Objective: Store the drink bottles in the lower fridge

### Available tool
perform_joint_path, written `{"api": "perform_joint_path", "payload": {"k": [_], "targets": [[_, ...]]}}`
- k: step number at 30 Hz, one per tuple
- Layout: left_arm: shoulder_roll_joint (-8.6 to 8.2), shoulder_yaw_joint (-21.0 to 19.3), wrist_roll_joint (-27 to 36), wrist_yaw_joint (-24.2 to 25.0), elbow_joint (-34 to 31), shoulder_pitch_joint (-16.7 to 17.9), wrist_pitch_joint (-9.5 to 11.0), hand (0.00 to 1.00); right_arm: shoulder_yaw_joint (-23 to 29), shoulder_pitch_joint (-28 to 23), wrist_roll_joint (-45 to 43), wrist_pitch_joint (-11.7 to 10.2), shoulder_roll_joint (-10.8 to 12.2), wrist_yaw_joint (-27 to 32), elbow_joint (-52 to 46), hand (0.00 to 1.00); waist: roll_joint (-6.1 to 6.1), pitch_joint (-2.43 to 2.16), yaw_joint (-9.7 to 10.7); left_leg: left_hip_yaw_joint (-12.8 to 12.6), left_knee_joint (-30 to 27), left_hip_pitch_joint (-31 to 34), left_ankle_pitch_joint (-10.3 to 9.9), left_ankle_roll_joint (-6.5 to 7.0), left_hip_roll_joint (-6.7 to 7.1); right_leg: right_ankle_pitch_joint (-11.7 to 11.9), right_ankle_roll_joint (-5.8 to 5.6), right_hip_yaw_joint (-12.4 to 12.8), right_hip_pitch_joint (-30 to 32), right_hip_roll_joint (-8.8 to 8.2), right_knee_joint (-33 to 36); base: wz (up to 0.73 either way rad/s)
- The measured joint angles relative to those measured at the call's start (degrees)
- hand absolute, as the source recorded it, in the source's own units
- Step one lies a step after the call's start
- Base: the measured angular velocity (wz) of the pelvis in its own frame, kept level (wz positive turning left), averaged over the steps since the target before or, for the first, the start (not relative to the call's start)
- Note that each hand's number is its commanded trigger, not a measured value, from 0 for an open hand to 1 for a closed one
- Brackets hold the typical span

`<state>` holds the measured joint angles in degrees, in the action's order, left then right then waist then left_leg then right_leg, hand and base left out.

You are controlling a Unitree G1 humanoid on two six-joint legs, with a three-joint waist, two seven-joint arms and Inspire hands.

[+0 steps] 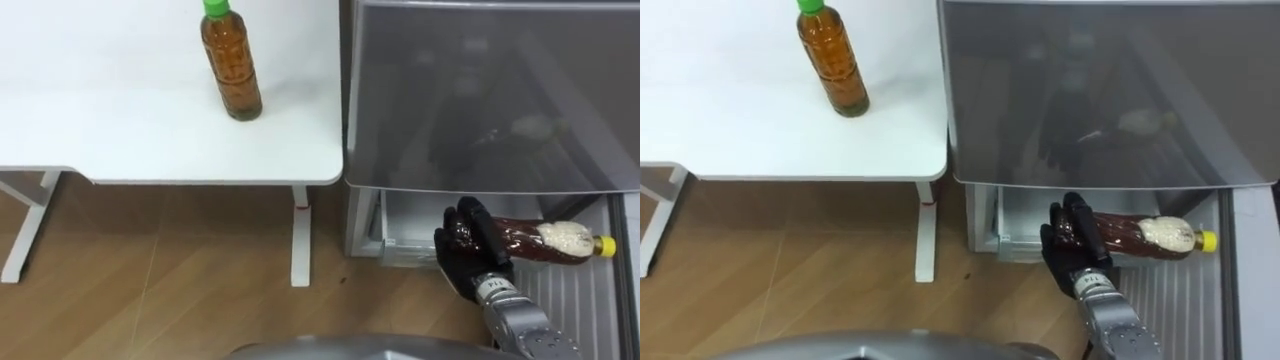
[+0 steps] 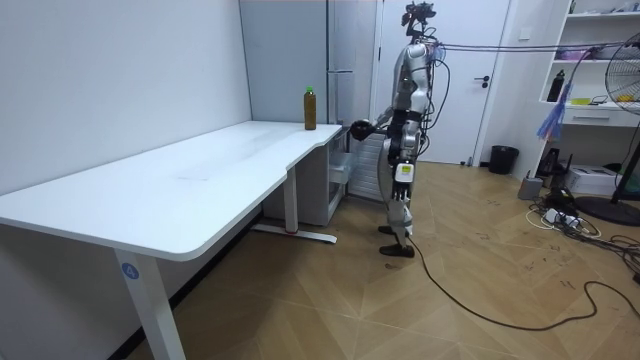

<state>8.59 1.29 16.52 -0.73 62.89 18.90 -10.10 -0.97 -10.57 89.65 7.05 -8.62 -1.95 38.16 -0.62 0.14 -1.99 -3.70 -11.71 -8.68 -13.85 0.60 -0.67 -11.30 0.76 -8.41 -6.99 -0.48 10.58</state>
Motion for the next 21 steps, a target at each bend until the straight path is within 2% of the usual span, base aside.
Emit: {"api": "perform_joint_path", "payload": {"k": [4,10,11,13,14,16,20,21], "targets": [[-0.09,0.0,-1.2,1.2,0.0,1.1,-1.2,0.00,0.4,0.2,-0.1,0.0,0.0,-0.3,3.1,1.00,0.01,0.00,0.2,0.8,0.0,0.2,0.0,0.02,0.34,-0.1,-0.26,-1.1,-0.3,-0.39,0.1,0.14],[-0.14,0.1,-1.3,1.9,0.0,1.1,-1.4,0.00,0.4,0.6,0.0,0.0,-0.1,-0.7,5.8,1.00,-0.35,0.08,0.1,1.6,-0.7,1.9,0.0,0.05,0.43,-0.2,-0.28,-2.0,0.7,-0.52,0.3,0.11],[-0.16,0.1,-1.3,2.2,0.1,0.8,-1.5,0.00,0.4,1.1,0.1,0.0,-0.1,-0.7,6.4,1.00,-0.93,0.13,-0.1,1.7,-1.1,2.7,0.0,0.05,0.41,-0.1,-0.25,-2.1,1.4,-0.53,0.5,0.00],[-0.25,0.4,-1.2,2.5,0.1,0.1,-1.6,0.00,0.4,3.2,0.0,0.0,-0.2,-0.9,8.6,1.00,-1.39,0.18,0.2,1.7,-1.6,4.1,0.0,0.06,0.42,-0.1,-0.19,-2.3,2.8,-0.68,1.2,0.00],[-0.10,1.5,-1.3,2.5,0.2,-0.9,-1.6,0.00,0.4,5.5,-0.2,-0.1,-0.3,-0.9,11.2,1.00,-1.58,0.06,0.2,1.7,-2.2,5.5,0.0,0.07,0.41,-0.1,-0.08,-2.4,4.1,-0.73,1.5,0.00],[0.17,3.1,-1.3,2.5,0.3,-3.2,-1.5,0.00,0.2,9.9,-0.1,-0.1,-0.3,-0.9,16.5,1.00,-2.25,0.26,0.0,1.8,-2.5,8.1,0.3,0.27,0.46,0.1,0.07,-2.7,6.4,-0.96,2.3,0.05],[0.43,3.5,-1.3,2.6,0.5,-5.3,-1.6,0.00,0.1,14.2,-0.2,0.1,-0.2,-1.3,21.2,1.00,-2.58,0.35,-0.1,2.2,-3.2,11.5,0.6,0.29,0.53,0.3,0.29,-3.0,10.0,-1.12,3.7,0.05],[0.45,3.5,-1.0,2.6,1.3,-6.2,-1.5,0.00,0.1,16.0,-0.1,0.0,-0.2,-1.3,22.5,1.00,-2.66,0.63,-0.2,2.2,-3.4,12.7,0.8,0.29,0.55,0.3,0.30,-3.2,11.4,-1.29,4.4,0.00]]}}
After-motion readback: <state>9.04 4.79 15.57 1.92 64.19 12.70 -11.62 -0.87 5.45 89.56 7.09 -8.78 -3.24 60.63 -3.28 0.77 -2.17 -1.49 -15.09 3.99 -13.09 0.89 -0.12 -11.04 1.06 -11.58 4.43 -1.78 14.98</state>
